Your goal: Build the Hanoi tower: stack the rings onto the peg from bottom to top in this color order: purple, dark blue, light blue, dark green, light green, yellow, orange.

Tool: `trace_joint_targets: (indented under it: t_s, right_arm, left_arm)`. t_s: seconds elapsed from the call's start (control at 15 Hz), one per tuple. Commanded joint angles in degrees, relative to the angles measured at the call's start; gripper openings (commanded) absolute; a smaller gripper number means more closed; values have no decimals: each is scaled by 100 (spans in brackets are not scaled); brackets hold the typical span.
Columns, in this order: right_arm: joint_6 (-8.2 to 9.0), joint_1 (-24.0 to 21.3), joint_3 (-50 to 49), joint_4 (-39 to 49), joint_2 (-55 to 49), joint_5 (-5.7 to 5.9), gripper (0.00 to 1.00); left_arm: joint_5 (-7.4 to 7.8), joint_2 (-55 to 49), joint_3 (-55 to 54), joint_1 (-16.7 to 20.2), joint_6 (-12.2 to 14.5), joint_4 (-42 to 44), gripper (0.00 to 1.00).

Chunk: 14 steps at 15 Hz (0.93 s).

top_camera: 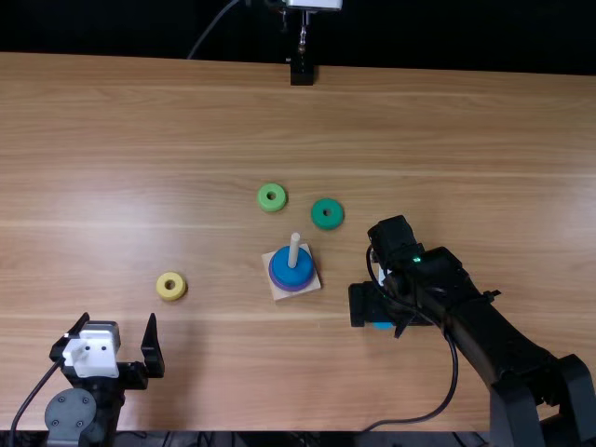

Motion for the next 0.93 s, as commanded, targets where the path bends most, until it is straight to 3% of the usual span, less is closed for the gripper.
trace_joint_targets:
  t_s: [0.0, 0.2, 0.27, 0.67, 0.87]
  right_arm:
    - [72, 20, -89, -2, 24, 11, 44]
    - [72, 73, -98, -2, 24, 21, 13]
    - [72, 81, -98, -2, 24, 21, 8]
    - [61, 99, 7, -76, -64, 21, 1]
    - [-2, 99, 78, -34, -626, 21, 0]
  left_arm:
    - [43, -67, -633, 24, 26, -446, 100]
    - [43, -67, -633, 24, 26, -446, 100]
    - [43, -67, -633, 24, 26, -446, 100]
    - [43, -67, -633, 24, 26, -446, 100]
    - [43, -67, -633, 24, 26, -446, 100]
